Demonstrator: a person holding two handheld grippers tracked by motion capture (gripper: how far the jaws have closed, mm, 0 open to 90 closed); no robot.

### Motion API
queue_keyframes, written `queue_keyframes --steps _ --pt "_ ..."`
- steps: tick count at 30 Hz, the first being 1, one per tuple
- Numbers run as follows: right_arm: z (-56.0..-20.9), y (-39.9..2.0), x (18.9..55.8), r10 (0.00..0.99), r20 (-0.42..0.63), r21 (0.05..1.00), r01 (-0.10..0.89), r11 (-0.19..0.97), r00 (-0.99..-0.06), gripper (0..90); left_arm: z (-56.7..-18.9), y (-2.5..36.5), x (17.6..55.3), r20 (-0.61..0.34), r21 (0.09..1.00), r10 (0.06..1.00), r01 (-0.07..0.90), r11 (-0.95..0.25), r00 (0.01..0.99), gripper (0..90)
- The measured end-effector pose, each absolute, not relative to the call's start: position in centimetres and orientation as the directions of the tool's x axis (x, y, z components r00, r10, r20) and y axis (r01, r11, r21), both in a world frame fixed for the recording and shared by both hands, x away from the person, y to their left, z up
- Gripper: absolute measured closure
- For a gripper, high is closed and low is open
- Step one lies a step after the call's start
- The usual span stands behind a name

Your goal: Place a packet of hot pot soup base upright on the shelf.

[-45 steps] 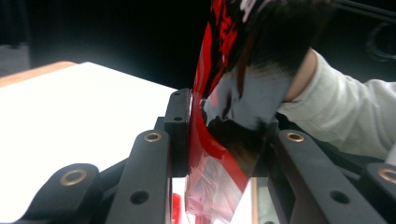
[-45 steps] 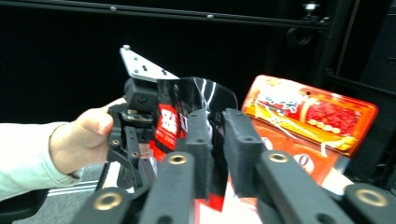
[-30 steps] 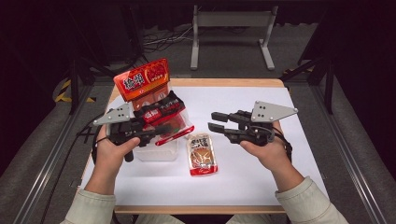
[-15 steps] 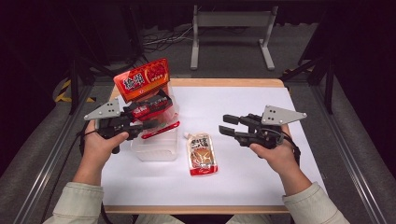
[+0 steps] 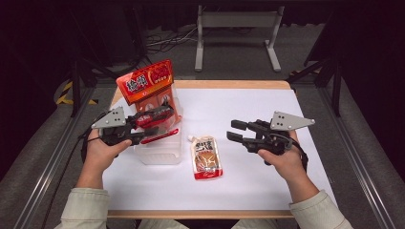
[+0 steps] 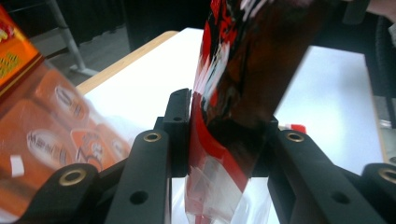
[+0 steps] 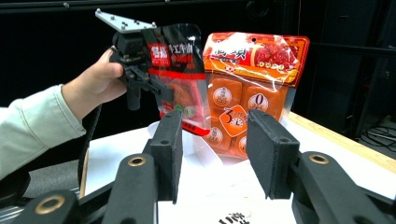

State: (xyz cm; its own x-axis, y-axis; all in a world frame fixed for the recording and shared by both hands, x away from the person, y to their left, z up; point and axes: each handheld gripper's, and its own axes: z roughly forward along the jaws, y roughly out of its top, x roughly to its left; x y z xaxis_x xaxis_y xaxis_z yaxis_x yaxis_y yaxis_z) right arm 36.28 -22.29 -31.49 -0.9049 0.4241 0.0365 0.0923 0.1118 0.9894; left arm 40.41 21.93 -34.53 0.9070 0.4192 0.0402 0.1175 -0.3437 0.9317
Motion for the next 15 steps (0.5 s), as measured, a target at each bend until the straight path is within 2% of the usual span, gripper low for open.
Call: queue_keyframes --steps 7,15 --pt "-31.7 -22.6 36.3 0.428 0.047 0.99 0.1 0.101 -0.903 56.4 -35.2 22.0 40.6 0.014 0.927 0.421 0.147 -0.346 0.907 68.6" --pt "-32.3 -22.4 36.3 0.423 0.06 0.989 0.112 0.101 -0.904 55.4 -36.4 21.8 41.3 0.027 0.911 0.427 0.153 -0.382 0.904 68.6"
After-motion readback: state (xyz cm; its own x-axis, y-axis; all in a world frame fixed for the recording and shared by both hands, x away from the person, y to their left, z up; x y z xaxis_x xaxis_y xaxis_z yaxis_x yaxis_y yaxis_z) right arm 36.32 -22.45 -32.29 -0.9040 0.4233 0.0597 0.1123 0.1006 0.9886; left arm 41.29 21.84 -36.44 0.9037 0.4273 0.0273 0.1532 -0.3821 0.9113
